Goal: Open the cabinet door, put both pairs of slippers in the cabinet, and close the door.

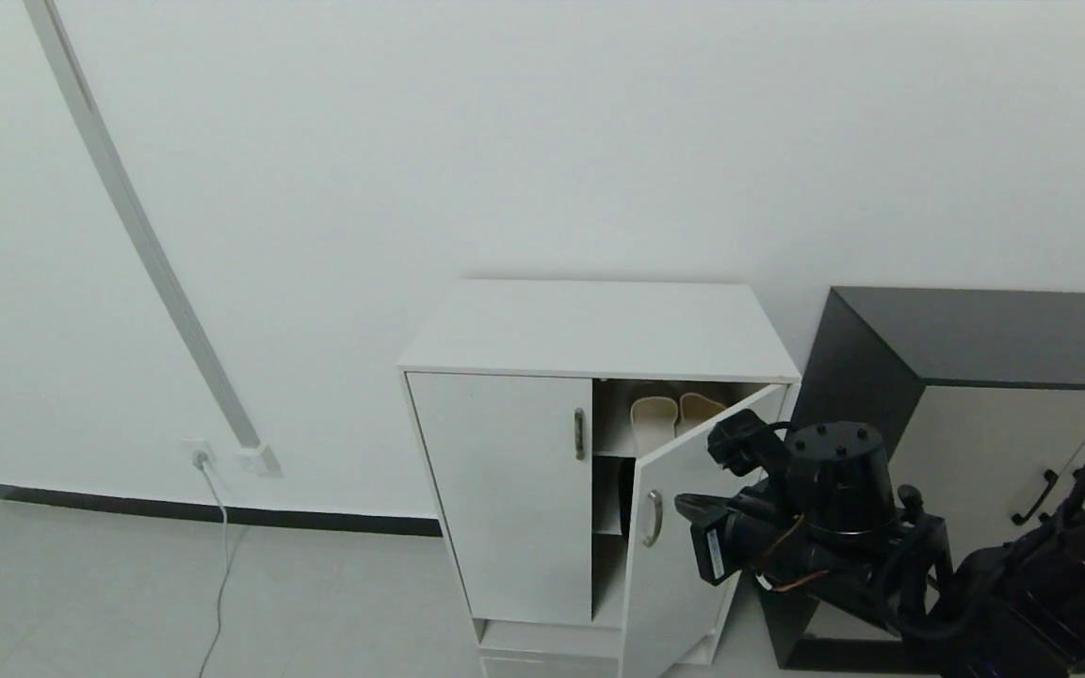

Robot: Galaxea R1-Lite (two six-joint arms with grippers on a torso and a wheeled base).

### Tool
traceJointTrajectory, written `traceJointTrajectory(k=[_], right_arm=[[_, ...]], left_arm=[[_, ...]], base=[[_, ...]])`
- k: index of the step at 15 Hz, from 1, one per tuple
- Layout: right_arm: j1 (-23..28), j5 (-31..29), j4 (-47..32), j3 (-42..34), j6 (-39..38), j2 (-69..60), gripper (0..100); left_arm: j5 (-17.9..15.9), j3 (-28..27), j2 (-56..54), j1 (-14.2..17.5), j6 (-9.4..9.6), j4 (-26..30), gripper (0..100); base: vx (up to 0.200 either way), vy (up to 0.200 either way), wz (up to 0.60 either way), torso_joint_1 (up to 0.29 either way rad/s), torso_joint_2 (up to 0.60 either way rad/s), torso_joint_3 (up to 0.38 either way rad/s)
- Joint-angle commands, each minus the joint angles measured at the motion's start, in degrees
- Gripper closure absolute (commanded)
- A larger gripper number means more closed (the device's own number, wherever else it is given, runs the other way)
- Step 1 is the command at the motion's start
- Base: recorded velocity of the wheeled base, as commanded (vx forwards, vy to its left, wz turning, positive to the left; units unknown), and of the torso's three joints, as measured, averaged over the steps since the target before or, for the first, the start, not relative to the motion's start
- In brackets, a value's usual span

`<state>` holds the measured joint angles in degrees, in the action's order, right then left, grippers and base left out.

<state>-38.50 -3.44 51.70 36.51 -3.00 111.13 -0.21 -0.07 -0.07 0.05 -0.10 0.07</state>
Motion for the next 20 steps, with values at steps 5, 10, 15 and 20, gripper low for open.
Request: traceJointTrajectory(k=[5,10,15,20], right_arm=[[-1.67,-6.32,0.68,-7.51,0.98,-0.83,100],[-2.46,-6.49,5.34,-11.29,1.86,-0.91,100],[-2.55,-6.49,5.34,-11.64,1.77,-0.48,100],[-2.2,-6.49,5.34,-8.65,1.42,2.43,100]], left_arm=[[-0.06,-0.01,0.07,0.04,-0.08,0.01,100],[-0.06,-0.01,0.07,0.04,-0.08,0.01,100],[0.03,-0.01,0.07,0.04,-0.08,0.01,100],[0.03,-0.01,0.07,0.04,-0.08,0.01,100]], base=[[0.0,0.0,0.0,0.0,0.0,0.0],[0.12,0.0,0.0,-0.001,0.0,0.001],[0.2,0.0,0.0,0.004,0.0,0.003],[0.0,0.0,0.0,0.0,0.0,0.0]])
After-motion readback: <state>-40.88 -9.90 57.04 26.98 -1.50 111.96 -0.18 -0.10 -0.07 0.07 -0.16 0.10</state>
